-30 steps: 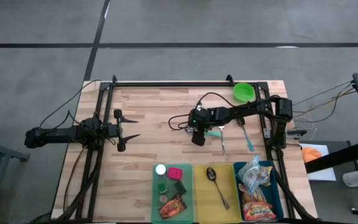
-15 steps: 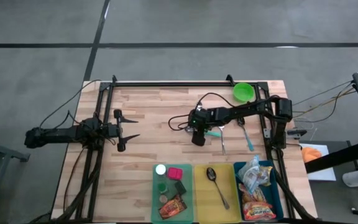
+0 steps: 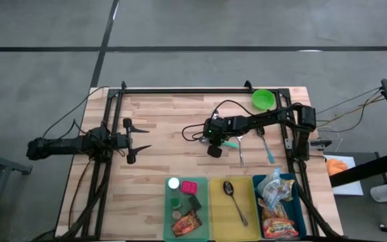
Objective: Pick & Place Food Item
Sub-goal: Put the left blue spoon into the yellow bin, then put the violet spoon into the yellow bin
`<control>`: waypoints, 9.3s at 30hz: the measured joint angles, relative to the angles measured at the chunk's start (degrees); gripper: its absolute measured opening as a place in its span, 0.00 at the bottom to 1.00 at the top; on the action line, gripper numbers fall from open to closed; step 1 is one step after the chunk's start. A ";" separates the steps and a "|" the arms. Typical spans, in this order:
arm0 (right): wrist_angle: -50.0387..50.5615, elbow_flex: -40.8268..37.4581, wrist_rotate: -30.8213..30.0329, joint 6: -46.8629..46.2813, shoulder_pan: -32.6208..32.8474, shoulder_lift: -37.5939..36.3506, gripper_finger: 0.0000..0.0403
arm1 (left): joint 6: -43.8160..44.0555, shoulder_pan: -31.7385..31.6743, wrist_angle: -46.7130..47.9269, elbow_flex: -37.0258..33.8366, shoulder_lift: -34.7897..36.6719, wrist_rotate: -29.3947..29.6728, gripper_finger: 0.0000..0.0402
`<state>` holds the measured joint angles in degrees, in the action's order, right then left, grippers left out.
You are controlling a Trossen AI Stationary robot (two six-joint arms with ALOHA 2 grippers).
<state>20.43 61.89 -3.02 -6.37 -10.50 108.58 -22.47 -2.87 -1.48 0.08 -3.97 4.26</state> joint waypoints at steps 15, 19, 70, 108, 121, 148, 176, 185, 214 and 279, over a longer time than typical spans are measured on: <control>0.13 -0.02 -0.03 0.00 0.00 0.02 0.04 | 0.10 0.00 0.00 0.00 0.00 -0.01 0.69; 0.13 -0.03 -0.03 0.00 0.00 0.02 0.04 | 0.10 -0.01 0.00 0.00 0.00 -0.01 0.69; 15.71 4.68 -10.10 -47.84 33.79 -26.31 0.03 | 0.10 0.02 0.02 0.00 -1.62 -0.01 0.69; 15.64 4.42 -17.92 -112.79 51.80 -4.58 0.03 | -0.01 0.02 0.02 0.00 -2.14 -0.01 0.69; 15.73 4.61 -16.25 -114.58 51.47 -2.26 0.19 | 0.01 -0.01 0.02 0.00 -2.19 -0.01 0.69; 18.36 6.25 -22.19 -100.65 51.30 -8.09 0.34 | 0.06 0.01 0.00 0.00 -2.14 -0.01 0.69; -1.36 -8.92 -35.89 -24.36 20.48 -32.49 0.11 | -0.01 -0.01 0.01 0.00 -2.25 -0.01 0.69; -19.27 -18.39 -25.89 -10.42 10.33 -32.79 0.09 | 0.01 0.01 0.01 0.00 -2.25 -0.01 0.69; -20.16 -19.12 -24.07 -23.51 6.57 -31.96 0.16 | 0.06 -0.01 0.00 0.00 -2.25 -0.01 0.69; 19.01 16.46 -4.66 -37.16 -10.86 8.93 0.47 | 0.08 0.02 0.01 0.00 -2.25 -0.01 0.69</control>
<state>39.44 78.34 -7.68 -43.53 -21.37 117.51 -22.39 -2.85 -1.46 0.08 -6.22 4.24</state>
